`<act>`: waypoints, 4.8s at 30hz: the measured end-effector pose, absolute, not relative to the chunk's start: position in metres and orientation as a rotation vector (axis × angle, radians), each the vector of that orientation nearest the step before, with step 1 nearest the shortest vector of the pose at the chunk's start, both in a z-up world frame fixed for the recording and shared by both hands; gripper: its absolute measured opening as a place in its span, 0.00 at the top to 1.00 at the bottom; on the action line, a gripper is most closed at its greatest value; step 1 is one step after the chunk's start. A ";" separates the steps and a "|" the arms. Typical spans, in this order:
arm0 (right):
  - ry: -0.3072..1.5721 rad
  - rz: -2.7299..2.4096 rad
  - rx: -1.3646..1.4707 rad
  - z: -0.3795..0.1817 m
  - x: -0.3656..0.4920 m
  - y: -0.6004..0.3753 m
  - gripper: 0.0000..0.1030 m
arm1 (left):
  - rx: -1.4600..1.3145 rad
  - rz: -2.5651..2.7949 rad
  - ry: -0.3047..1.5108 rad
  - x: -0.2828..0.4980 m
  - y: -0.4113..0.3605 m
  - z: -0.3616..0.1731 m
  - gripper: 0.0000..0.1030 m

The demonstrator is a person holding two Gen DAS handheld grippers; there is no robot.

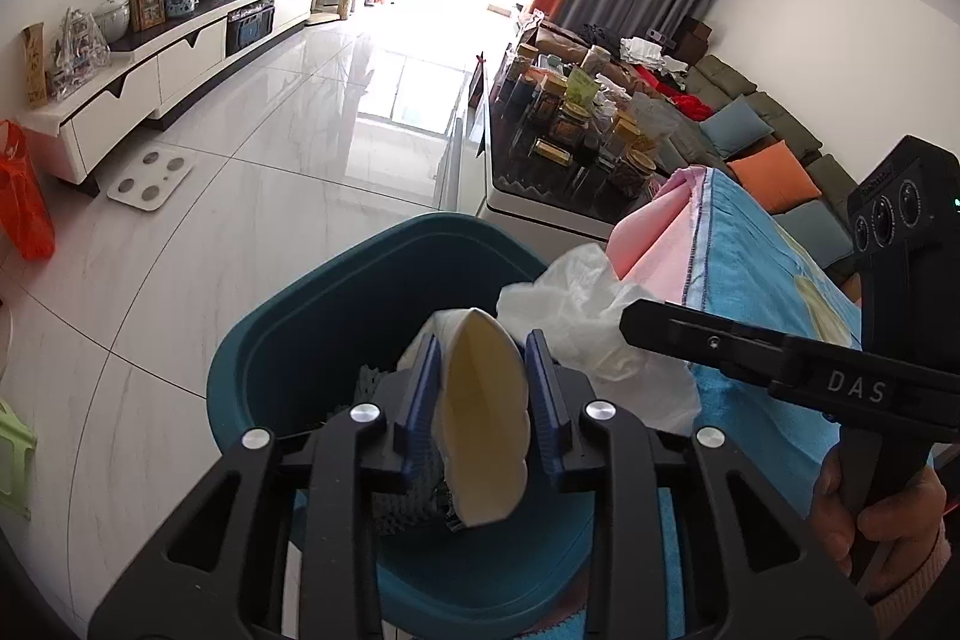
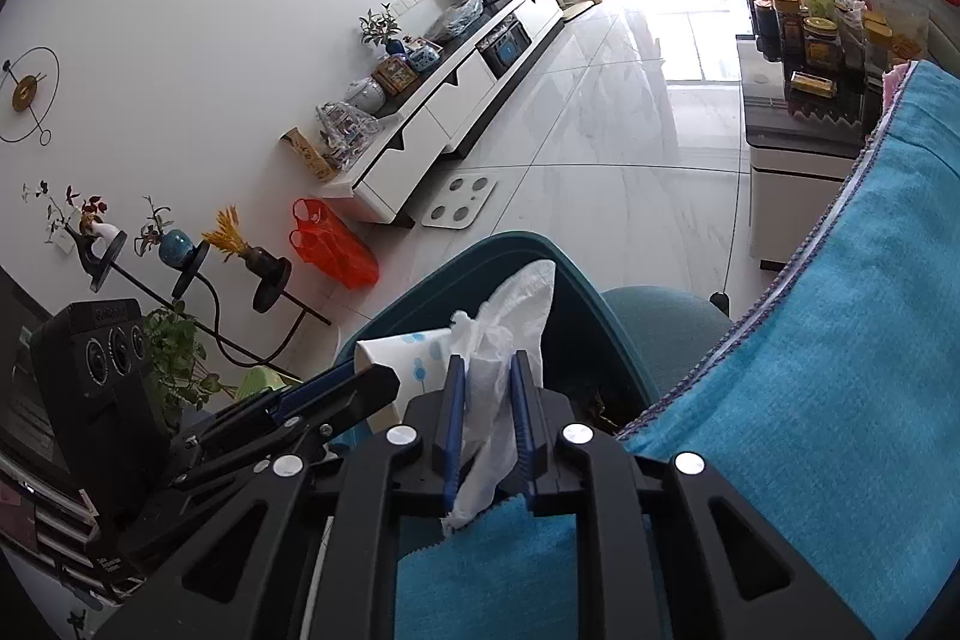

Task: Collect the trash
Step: 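Carry paper cup and tissue to the teal bin and open both tools, then move both tools back over the orange peels and second paper cup, then grasp the second paper cup with the right tool, then grasp the orange peel with the left tool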

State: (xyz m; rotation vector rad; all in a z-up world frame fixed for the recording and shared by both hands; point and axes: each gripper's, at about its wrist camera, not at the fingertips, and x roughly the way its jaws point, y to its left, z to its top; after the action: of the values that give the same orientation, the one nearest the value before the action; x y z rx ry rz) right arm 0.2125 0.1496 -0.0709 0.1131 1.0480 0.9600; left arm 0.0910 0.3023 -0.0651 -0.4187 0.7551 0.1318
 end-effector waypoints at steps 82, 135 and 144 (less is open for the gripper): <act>0.801 0.367 0.528 -0.074 0.206 -0.297 0.76 | -0.160 -0.647 0.961 0.172 -0.076 -0.056 0.82; 0.666 0.389 0.644 -0.059 0.138 -0.349 0.76 | -0.089 -0.631 0.844 0.125 -0.045 -0.039 0.84; 0.699 0.435 0.638 -0.064 0.140 -0.328 0.76 | -0.079 -0.608 0.917 0.121 -0.030 -0.055 0.71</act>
State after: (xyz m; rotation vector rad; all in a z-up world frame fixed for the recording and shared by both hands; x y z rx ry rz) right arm 0.1404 -0.3284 -0.0637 0.6385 0.6986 0.4347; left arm 0.1211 -0.0302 -0.0552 -0.0785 0.9174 -0.6082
